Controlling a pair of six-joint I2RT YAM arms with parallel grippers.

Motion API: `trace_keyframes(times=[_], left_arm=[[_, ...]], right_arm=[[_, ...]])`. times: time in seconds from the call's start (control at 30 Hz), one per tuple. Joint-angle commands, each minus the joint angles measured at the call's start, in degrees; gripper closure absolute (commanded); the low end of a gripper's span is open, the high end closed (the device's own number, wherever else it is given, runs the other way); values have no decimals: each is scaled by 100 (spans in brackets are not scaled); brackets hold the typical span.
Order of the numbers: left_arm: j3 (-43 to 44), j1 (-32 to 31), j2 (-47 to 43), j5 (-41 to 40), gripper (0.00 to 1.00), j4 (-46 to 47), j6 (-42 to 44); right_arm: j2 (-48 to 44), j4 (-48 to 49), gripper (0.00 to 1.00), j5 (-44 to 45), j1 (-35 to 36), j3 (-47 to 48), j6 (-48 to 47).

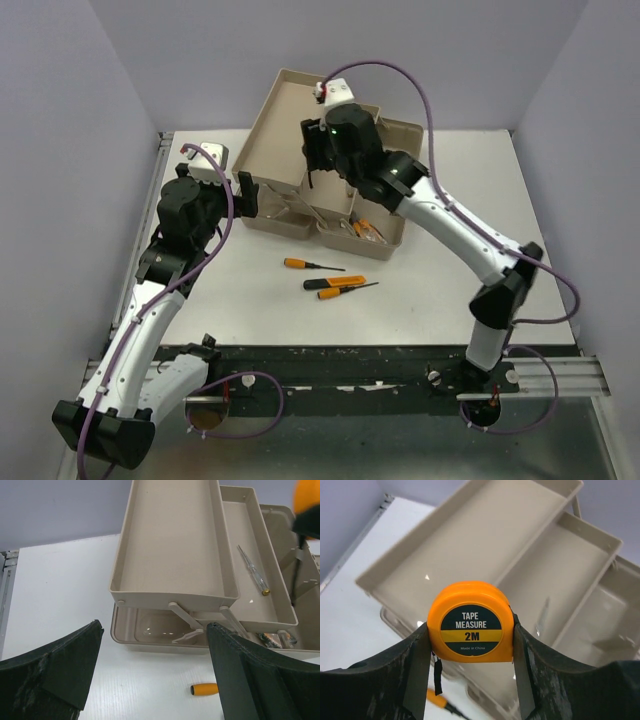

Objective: Pack the tool kit

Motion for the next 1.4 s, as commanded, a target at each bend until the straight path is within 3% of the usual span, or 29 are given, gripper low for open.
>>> trace_keyframes(times=[0.0, 0.17, 0.4, 0.57, 0.67, 0.97, 1.07, 1.2, 1.37], left_arm=[[-44, -27, -164, 66, 1, 122, -9], [-70, -54, -252, -4, 1, 122, 26], [-70, -89, -244, 13, 1, 122, 26], [-70, -106, -209, 31, 1, 122, 35], [-79, -106, -182, 75, 1, 139, 35], [-87, -115, -147, 171, 1, 148, 44], [-96, -115, -191, 58, 1, 139, 52], [-123, -115, -279, -83, 1, 183, 79], [-149, -124, -244, -22, 1, 201, 70]], right_arm=[[1459, -148, 65, -263, -60, 1755, -670], [2691, -298, 65, -349, -218, 3137, -680], [3017, -184, 62, -719, -368, 3077, -724], [3088, -210, 43, -1044, -412, 3068, -741], [3053, -228, 24, -1036, -412, 3077, -820], [2500, -175, 15, -1177, -412, 3078, -988], [1807, 183, 17, -1063, -412, 2255, -926], [103, 1273, 20, -1491, -395, -135, -636], [-1647, 1460, 22, -2064, -62, -2280, -302]])
